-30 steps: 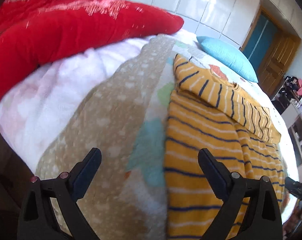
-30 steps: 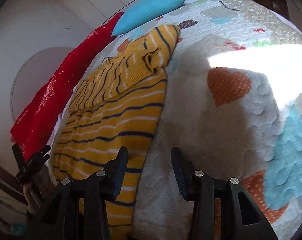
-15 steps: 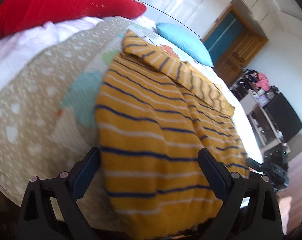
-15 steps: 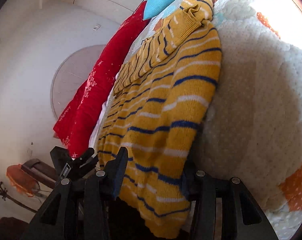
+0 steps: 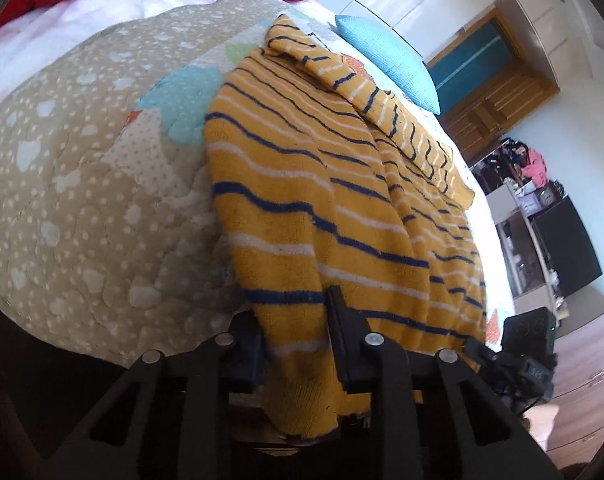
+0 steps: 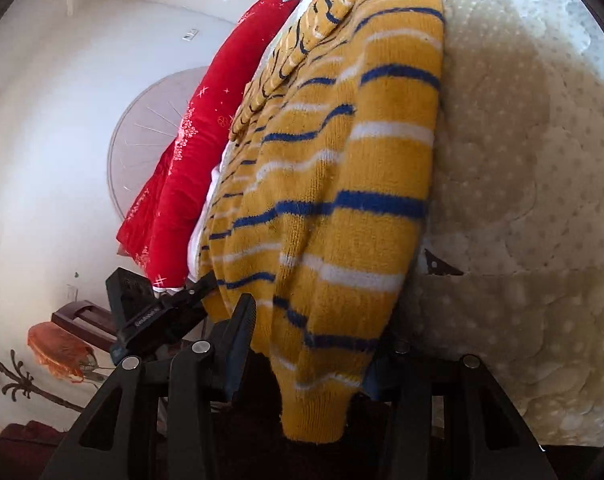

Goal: Fold small clothes
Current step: 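Grasp the hem with the left tool while the right tool grasps it, fold toward collar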

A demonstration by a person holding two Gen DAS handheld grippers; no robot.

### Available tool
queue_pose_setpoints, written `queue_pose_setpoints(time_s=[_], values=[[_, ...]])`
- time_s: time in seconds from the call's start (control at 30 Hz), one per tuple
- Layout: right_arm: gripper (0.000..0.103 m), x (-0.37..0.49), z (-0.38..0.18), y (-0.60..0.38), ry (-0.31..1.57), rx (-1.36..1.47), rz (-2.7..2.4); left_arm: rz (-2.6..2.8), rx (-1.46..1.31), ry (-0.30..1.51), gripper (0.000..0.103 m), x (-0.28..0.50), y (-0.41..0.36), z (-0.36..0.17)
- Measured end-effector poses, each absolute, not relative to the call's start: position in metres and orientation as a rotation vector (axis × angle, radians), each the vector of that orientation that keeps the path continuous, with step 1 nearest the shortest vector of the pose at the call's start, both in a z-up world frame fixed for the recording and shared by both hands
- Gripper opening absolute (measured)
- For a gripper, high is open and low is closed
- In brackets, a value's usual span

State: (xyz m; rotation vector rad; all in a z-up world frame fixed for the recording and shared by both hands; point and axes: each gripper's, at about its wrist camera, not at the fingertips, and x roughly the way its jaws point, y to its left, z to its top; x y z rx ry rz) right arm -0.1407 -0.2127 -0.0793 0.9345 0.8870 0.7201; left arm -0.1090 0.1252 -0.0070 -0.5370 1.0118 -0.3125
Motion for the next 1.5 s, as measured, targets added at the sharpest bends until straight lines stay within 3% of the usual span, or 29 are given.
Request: queue_pose_setpoints(time_s=[0.03, 0.1, 0.17, 0.23, 0.27, 0.3, 0.33, 0.4, 0.43, 0.8, 1.13, 1.3, 1.5], values=[[0.051, -0.141, -0.077, -0.210, 0.889, 0.917, 0.712, -0.308, -0.547, 1.015, 0.030, -0.108, 0.126, -0.008], [0.049, -0.142, -0.073, -0.210, 0.895, 0.890, 0.696, -0.316, -0.563, 1.012, 0.047, -0.107, 0.122, -0.010], [0.048, -0.142, -0.070, -0.207, 0.901, 0.877, 0.686, -0.320, -0.526, 1.003, 0.055, -0.107, 0.113, -0.007], [0.048, -0.142, -0.069, -0.207, 0.906, 0.871, 0.682, -0.294, -0.448, 1.010, 0.055, -0.107, 0.101, -0.005], [0.048, -0.141, -0.068, -0.204, 0.907, 0.870, 0.680, -0.277, -0.405, 1.019, 0.052, -0.107, 0.096, -0.004], [0.047, -0.140, -0.067, -0.200, 0.909, 0.867, 0.677, -0.245, -0.363, 1.024, 0.036, -0.106, 0.092, -0.002], [0.045, -0.141, -0.067, -0.198, 0.911, 0.861, 0.670, -0.221, -0.332, 1.028, 0.028, -0.106, 0.090, -0.001], [0.020, -0.138, -0.066, -0.195, 0.930, 0.834, 0.638, -0.234, -0.350, 1.034, 0.012, -0.104, 0.095, 0.003], [0.015, -0.136, -0.065, -0.193, 0.937, 0.822, 0.629, -0.238, -0.356, 1.037, 0.010, -0.104, 0.097, 0.006], [0.012, -0.152, -0.013, -0.211, 0.809, 0.843, 0.741, -0.286, -0.281, 0.929, 0.009, -0.131, 0.099, 0.071], [0.011, -0.176, -0.027, -0.207, 0.893, 0.833, 0.742, -0.278, -0.289, 1.030, 0.009, -0.163, 0.093, 0.046], [0.011, -0.177, -0.029, -0.216, 0.897, 0.833, 0.728, -0.270, -0.305, 1.031, 0.009, -0.146, 0.099, 0.045], [0.011, -0.154, 0.008, -0.236, 0.790, 0.768, 0.719, -0.270, -0.268, 0.900, 0.009, -0.106, 0.096, 0.083]])
